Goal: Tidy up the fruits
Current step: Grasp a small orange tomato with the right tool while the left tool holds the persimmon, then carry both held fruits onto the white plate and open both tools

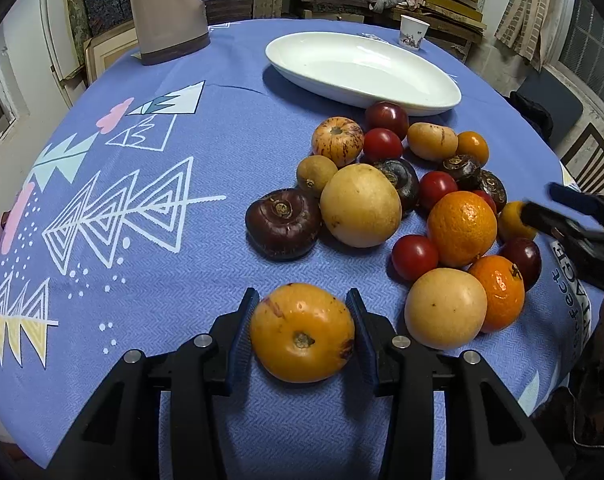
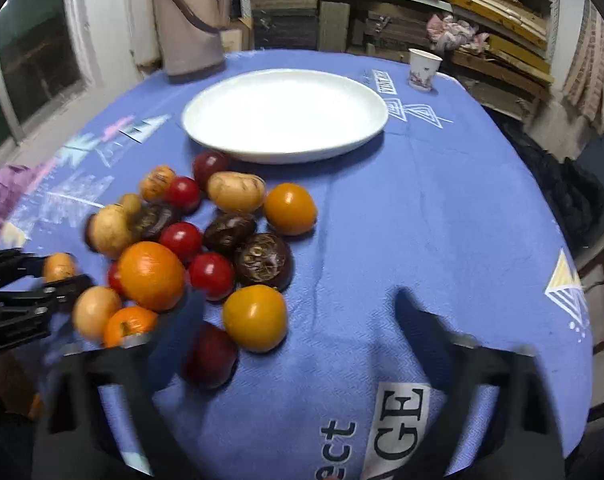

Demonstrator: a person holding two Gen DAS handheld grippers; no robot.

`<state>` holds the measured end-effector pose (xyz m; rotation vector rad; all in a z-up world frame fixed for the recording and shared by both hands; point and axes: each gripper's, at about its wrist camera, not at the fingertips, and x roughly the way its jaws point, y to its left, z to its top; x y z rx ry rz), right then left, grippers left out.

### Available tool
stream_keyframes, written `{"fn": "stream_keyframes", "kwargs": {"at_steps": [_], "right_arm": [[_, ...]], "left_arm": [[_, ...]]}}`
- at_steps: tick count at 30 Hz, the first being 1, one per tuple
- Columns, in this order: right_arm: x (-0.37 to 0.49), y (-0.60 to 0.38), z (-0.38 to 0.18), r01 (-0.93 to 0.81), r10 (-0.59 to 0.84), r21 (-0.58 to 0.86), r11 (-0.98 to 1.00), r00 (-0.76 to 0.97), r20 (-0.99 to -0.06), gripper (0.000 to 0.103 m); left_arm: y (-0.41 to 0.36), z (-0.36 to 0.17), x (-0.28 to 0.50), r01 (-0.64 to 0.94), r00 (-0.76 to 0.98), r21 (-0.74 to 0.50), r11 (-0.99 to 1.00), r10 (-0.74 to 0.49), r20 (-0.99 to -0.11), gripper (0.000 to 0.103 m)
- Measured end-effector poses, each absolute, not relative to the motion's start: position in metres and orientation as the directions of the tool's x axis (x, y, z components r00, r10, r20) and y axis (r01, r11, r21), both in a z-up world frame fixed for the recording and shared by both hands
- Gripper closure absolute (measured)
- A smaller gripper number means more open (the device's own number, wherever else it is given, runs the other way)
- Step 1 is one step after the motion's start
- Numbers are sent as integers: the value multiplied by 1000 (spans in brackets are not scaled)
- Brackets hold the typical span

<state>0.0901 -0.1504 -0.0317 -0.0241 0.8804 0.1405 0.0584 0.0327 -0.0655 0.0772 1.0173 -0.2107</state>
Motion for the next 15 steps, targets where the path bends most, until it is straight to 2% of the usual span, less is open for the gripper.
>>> {"fn": "stream_keyframes", "kwargs": {"at_steps": [3, 6, 9, 10, 11, 12, 15], "right_arm": [[95, -145, -33, -146, 119, 36, 989, 610, -783, 38], [97, -143, -38, -157, 135, 53, 986, 574, -808, 33], [97, -143, -39, -151, 140, 64, 986, 567, -812, 32], [97, -143, -39, -159, 153, 75, 984, 562, -813, 41], [97, -142, -40, -169, 171, 92, 981, 550, -817, 60], [99, -141, -43, -174, 194, 118, 978, 528, -827, 66], [98, -140, -44, -175, 196, 121, 977, 517, -833, 66]], "left_arm": [[32, -66, 58, 216, 509, -25, 976, -135, -850, 58], [33, -66, 58, 220, 508, -33, 975, -144, -849, 58], [34, -66, 58, 222, 508, -38, 974, -149, -849, 58], [33, -66, 58, 223, 508, -38, 974, -149, -849, 58], [34, -66, 58, 223, 508, -38, 974, -149, -848, 58], [34, -66, 58, 223, 508, -38, 974, -150, -848, 58], [35, -66, 58, 225, 506, -48, 973, -159, -848, 58]]}}
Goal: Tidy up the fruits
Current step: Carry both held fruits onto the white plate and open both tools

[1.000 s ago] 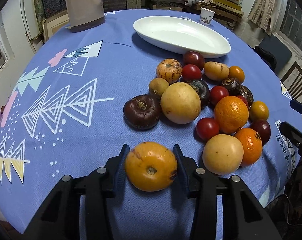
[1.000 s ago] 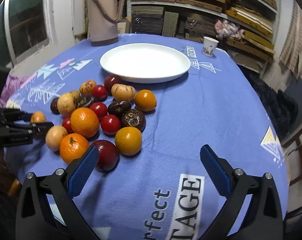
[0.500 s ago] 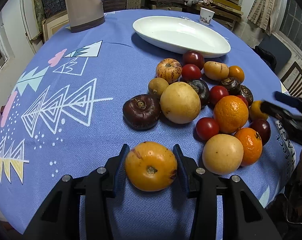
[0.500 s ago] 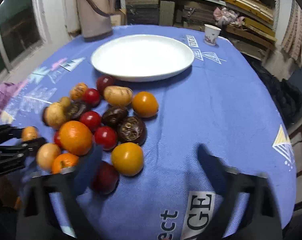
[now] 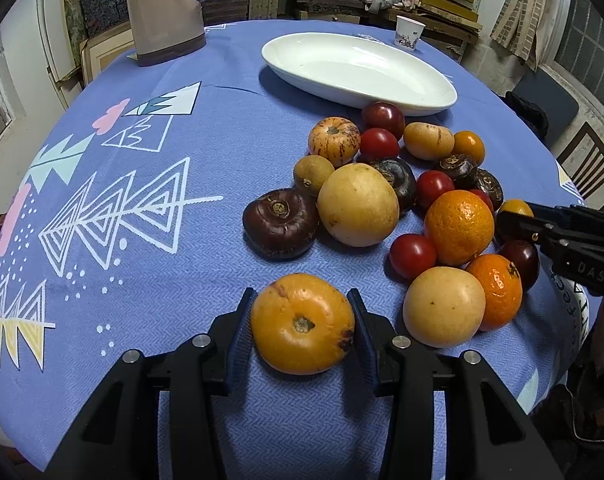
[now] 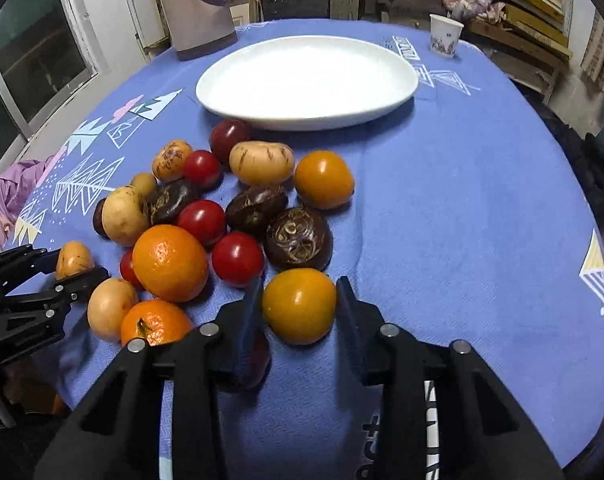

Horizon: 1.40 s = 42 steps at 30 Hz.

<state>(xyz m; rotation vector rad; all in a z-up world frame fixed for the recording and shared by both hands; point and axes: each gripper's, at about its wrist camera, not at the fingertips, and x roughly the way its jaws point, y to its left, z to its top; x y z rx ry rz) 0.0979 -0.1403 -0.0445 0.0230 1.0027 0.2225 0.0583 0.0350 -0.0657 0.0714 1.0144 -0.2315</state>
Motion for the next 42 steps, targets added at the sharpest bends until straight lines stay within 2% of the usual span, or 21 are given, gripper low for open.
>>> {"fn": "stream_keyframes", "kwargs": {"at_steps": [6, 10, 25, 30, 36, 42], "right_arm": [[96, -159, -41, -162, 284, 233, 959, 534, -796, 67], [89, -164, -27, -173, 263, 199, 965, 592, -761, 67], [91, -163, 1, -234, 298, 189, 954, 639, -710, 67], [108, -156, 28, -270, 308, 166, 948, 661, -684, 67], [142, -153, 59, -296, 312, 140, 945, 684, -660, 67], [191, -155, 56, -281, 300, 143, 949, 666, -683, 67]], "left_arm": [[36, -66, 58, 228, 517, -51, 972, -165, -840, 59], [37, -64, 57, 235, 512, -62, 970, -178, -840, 59], [26, -24, 56, 280, 599, -8, 960, -181, -780, 59], [14, -3, 76, 304, 630, 32, 952, -175, -756, 59], [0, 16, 112, 310, 629, 22, 951, -187, -755, 59], [-18, 19, 174, 295, 603, -13, 956, -196, -774, 59]]}}
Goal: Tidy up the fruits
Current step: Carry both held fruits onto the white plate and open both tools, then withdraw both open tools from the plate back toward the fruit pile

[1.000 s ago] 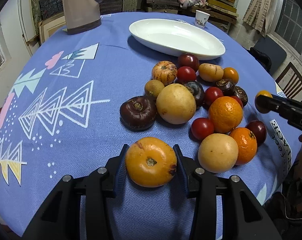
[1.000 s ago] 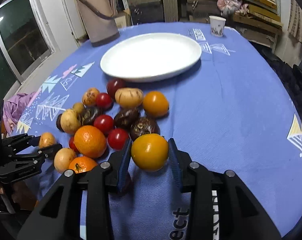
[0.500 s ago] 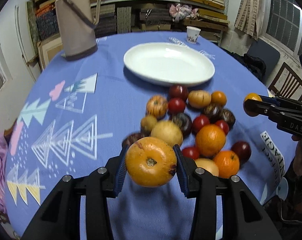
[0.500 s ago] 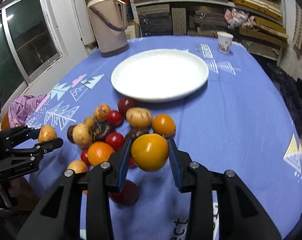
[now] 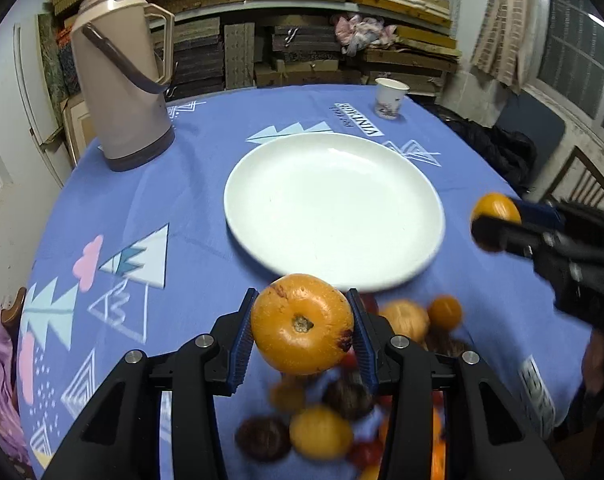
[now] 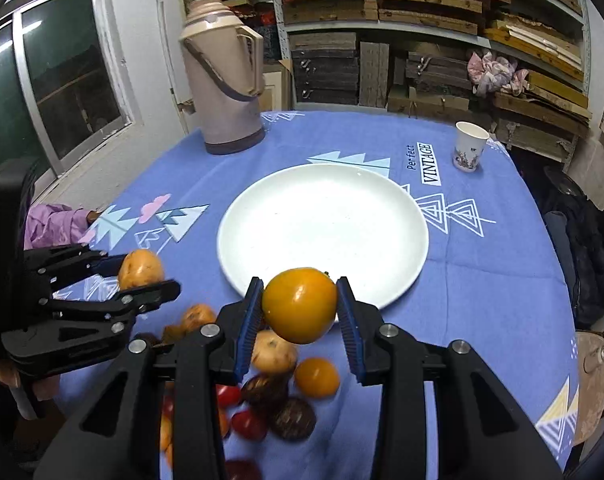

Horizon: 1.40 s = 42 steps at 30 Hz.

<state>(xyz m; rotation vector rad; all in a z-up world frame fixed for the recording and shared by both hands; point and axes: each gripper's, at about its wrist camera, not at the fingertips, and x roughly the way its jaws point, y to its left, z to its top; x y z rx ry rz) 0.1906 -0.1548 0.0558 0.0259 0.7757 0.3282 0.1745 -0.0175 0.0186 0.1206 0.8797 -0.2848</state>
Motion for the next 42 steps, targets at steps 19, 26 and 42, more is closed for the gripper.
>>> {"fn": "stream_keyframes", "kwargs": {"at_steps": [19, 26, 42], "right_arm": [[294, -161, -15, -197, 279, 204, 959, 528, -802, 67], [300, -162, -23, -165, 269, 214, 963, 502, -822, 55], [192, -183, 39, -233, 286, 174, 957, 659, -695, 20]], "left_arm": [[-51, -36, 305, 246, 441, -80, 966, -185, -878, 59], [-50, -46, 309, 234, 403, -93, 968, -184, -896, 54], [-24, 20, 221, 280, 562, -63, 958, -216, -799, 16]]}}
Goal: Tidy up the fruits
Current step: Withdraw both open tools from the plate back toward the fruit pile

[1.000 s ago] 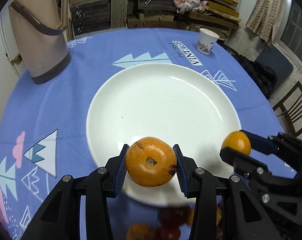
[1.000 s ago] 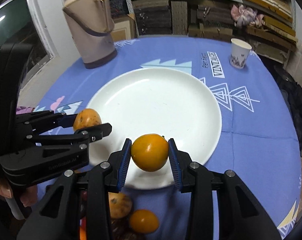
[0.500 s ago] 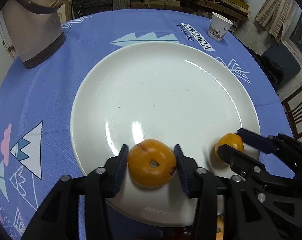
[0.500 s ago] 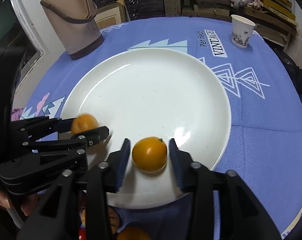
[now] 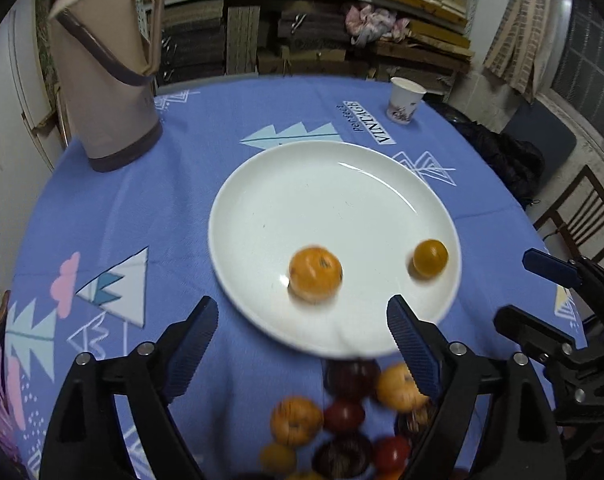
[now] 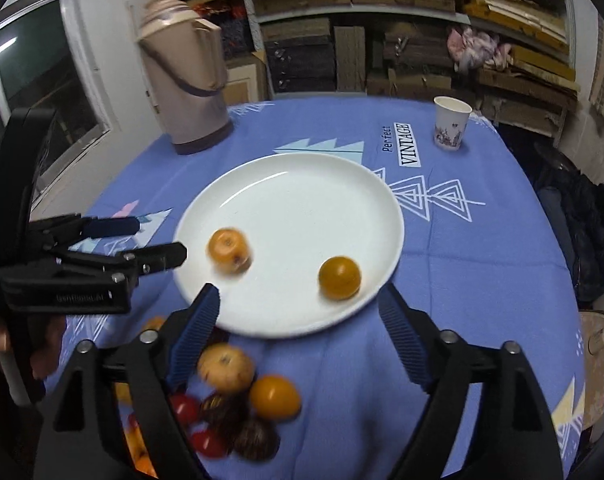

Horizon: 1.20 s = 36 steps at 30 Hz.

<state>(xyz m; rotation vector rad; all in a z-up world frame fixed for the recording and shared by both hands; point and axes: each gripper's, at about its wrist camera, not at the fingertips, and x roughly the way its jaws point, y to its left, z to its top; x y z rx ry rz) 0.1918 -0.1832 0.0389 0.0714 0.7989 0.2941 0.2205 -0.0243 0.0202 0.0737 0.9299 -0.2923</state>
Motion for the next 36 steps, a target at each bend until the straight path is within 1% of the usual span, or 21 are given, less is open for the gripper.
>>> {"fn": "stream_keyframes", "kwargs": {"at_steps": [2, 4, 7, 12, 15, 19, 27, 31, 36], "right_arm": [[173, -182, 40, -237, 285, 167, 957, 663, -692, 13], [154, -180, 41, -240, 281, 159, 958, 667, -690, 11], [130, -175, 36, -248, 290, 164, 955, 656, -696, 11], [95, -163, 23, -266, 297, 158, 951, 646, -703, 11], [80, -160, 14, -275, 313, 171, 946, 635, -707, 11], [62, -151, 6, -319, 318, 137, 938, 629, -709, 11], [51, -142, -8, -346, 294, 85, 934, 615, -731, 11], [49, -140, -14, -339, 265, 53, 939, 620, -739, 16], [47, -141, -22, -347, 256, 41, 937, 602, -756, 18]], "left_arm": [[-21, 23, 202, 292, 572, -51, 955, -217, -791, 15], [-18, 24, 185, 298, 587, -25, 954, -204, -784, 12], [-10, 21, 161, 292, 602, 18, 956, -170, -780, 11], [7, 12, 126, 283, 610, 37, 959, -149, -779, 11], [17, 4, 113, 273, 601, 31, 962, -145, -786, 11], [24, -7, 99, 263, 574, -6, 965, -161, -803, 11], [20, -26, 79, 268, 540, -7, 963, -157, -827, 11], [19, -31, 72, 271, 531, -3, 963, -152, -834, 11], [24, -38, 68, 258, 518, 0, 966, -139, -844, 11]]}}
